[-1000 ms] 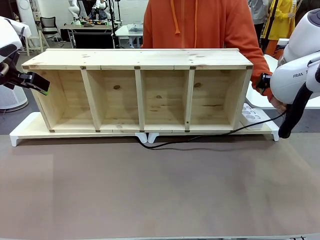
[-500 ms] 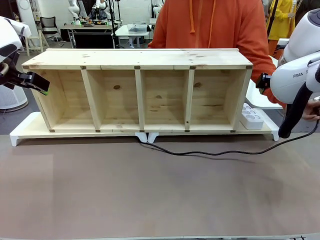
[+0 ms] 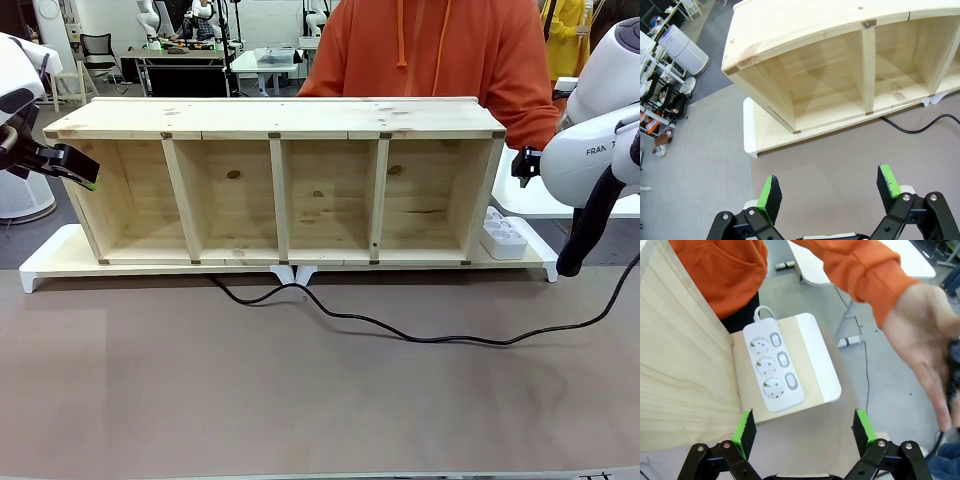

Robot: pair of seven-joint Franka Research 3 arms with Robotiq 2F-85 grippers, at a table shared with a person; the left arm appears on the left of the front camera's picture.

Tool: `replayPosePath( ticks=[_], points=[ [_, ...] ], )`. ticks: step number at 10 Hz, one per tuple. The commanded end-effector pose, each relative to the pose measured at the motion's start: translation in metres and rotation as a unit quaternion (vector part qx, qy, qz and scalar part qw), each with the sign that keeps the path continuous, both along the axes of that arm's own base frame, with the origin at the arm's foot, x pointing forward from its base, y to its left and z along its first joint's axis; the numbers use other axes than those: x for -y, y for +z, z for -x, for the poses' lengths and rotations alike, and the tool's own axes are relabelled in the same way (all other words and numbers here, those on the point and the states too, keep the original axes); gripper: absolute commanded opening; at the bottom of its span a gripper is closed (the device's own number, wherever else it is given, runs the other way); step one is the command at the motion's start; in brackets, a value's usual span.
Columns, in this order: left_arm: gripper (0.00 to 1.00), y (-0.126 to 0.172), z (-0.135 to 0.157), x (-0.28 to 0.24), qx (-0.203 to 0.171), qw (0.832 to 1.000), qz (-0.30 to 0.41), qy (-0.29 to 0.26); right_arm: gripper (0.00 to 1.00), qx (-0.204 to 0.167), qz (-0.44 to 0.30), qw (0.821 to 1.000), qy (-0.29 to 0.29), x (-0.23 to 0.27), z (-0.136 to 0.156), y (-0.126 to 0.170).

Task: Perform cable management.
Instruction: Release the Power Cable when the human grasps it.

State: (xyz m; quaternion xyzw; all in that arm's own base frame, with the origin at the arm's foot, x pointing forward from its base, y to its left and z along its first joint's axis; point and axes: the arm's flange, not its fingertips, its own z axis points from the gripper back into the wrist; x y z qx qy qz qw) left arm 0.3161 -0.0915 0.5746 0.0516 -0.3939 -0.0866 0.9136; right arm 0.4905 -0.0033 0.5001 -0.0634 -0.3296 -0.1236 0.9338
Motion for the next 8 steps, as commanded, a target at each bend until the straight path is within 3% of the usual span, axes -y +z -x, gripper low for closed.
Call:
replayPosePath(
  ticks=[1, 8],
  points=[
    [1.0, 0.0, 0.0001, -0.0001, 0.0, 1.0, 0.001, 0.002, 1.0, -0.002, -0.005, 1.0, -0.002, -0.0005, -0.0005, -0.0015],
    [1.0, 0.0, 0.0001, -0.0001, 0.0, 1.0, 0.001, 0.002, 1.0, -0.002, -0.005, 1.0, -0.002, -0.0005, -0.0005, -0.0015]
  ],
)
